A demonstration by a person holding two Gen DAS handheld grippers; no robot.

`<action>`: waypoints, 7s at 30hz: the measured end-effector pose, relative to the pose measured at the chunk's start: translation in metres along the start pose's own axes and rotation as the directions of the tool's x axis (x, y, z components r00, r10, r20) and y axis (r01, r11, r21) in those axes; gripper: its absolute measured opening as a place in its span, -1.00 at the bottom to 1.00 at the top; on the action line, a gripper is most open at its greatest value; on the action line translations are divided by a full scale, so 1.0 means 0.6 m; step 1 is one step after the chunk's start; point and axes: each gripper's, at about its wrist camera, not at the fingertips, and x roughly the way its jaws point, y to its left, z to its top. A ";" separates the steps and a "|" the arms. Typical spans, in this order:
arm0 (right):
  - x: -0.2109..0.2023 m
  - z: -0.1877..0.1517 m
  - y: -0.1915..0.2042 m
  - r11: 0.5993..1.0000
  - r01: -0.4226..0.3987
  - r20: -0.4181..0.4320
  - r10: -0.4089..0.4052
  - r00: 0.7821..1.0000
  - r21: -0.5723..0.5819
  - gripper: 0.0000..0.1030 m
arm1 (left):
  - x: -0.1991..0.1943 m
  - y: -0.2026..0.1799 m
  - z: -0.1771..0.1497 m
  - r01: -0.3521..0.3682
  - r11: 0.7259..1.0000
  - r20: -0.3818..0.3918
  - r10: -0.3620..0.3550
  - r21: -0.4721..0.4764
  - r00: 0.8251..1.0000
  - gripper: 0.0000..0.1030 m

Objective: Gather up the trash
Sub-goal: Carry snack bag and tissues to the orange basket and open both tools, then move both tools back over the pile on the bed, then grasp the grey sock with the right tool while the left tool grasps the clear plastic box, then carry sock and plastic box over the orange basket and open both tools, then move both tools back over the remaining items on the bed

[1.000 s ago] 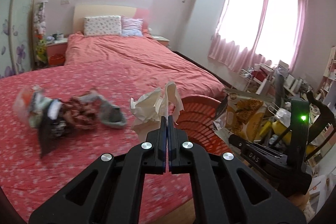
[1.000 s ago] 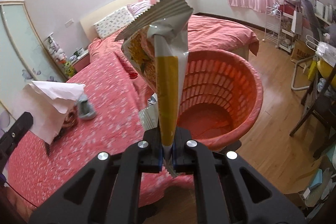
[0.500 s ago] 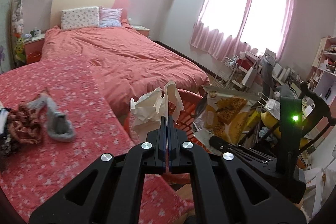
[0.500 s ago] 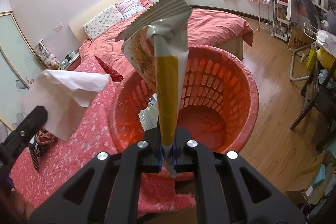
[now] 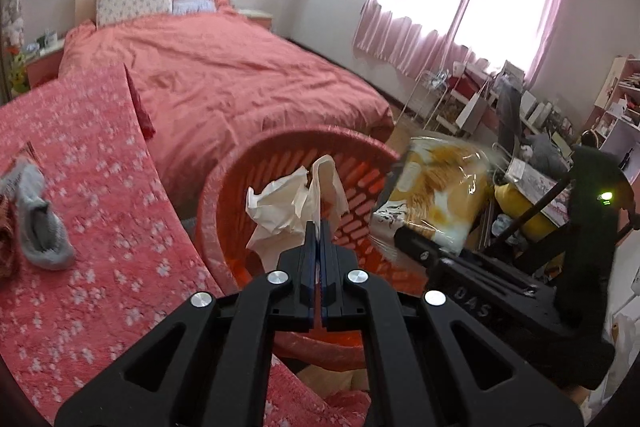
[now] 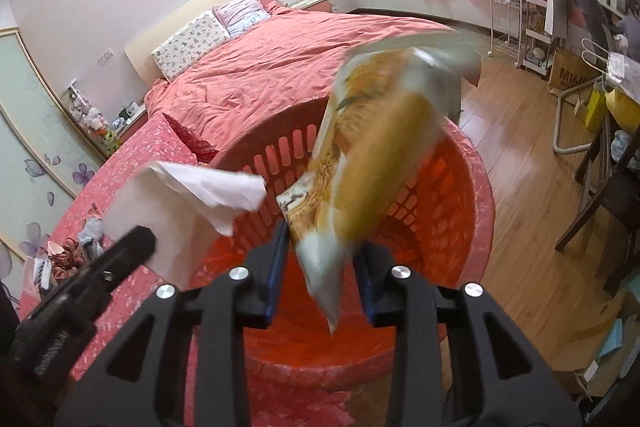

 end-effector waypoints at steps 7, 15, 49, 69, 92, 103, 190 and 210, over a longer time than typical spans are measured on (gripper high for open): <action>0.000 -0.005 -0.010 1.000 0.005 -0.001 -0.005 1.000 -0.002 -0.09 | 0.010 0.013 -0.008 -0.005 1.000 -0.064 0.003 -0.023 0.998 -0.97; -0.038 -0.011 -0.011 0.999 0.042 0.033 -0.041 0.999 -0.021 0.05 | -0.039 0.050 -0.011 -0.103 0.994 -0.005 0.103 -0.027 0.995 -0.19; 0.041 -0.086 0.441 0.903 -0.174 -0.061 0.163 0.985 -0.393 0.06 | -0.345 0.422 -0.101 -0.588 0.739 0.087 0.644 -0.328 0.760 0.33; 0.128 -0.100 0.459 0.901 -0.137 -0.145 0.084 0.986 -0.412 -0.71 | -0.339 0.487 -0.083 -0.538 0.744 0.083 0.613 -0.398 0.786 0.44; 0.086 -0.110 0.425 0.906 -0.116 -0.124 0.071 0.990 -0.406 -0.70 | -0.363 0.515 -0.074 -0.590 0.688 0.073 0.674 -0.423 0.735 -0.57; 0.062 -0.118 0.412 0.907 -0.112 -0.115 0.071 0.991 -0.406 -0.70 | -0.401 0.519 -0.083 -0.620 0.650 0.067 0.712 -0.439 0.699 -0.92; 0.001 0.019 -0.027 0.996 -0.070 0.087 0.066 0.994 0.047 -0.30 | 0.028 0.049 0.022 -0.127 0.987 -0.016 0.126 -0.101 0.992 -0.88; -0.030 0.005 -0.014 0.999 -0.043 0.096 0.040 0.995 0.024 -0.21 | -0.027 0.085 0.008 -0.189 0.980 -0.002 0.190 -0.065 0.982 -0.19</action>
